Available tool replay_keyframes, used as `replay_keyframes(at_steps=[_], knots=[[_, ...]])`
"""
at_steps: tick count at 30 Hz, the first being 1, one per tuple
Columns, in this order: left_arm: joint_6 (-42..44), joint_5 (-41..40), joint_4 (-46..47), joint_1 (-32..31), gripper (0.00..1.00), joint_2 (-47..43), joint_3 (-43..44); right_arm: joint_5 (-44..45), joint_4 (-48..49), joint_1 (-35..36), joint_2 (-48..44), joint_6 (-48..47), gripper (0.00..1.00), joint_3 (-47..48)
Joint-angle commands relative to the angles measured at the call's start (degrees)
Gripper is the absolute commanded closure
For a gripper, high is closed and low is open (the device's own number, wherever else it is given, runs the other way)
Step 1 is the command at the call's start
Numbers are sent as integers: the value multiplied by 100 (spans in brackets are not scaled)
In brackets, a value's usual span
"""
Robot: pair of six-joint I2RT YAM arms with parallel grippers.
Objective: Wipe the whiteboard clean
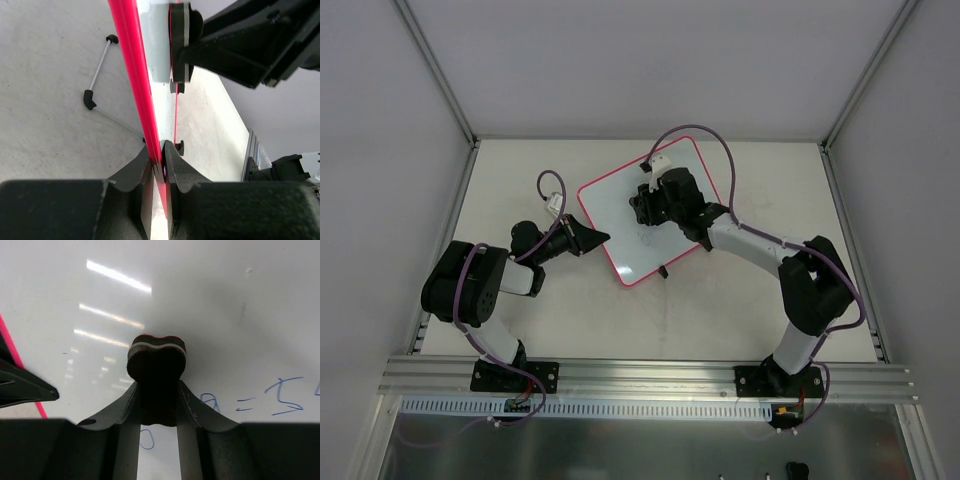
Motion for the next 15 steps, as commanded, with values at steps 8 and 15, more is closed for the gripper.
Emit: replay_keyframes(at_steps=[8,15], knots=[[482,137,2076,-72,100,-117,-75,701,-321,-1046,161,-247,100,7],[490,137,2076,-64,100,-100,-75,526,-321,-1574,214,-203,100,51]])
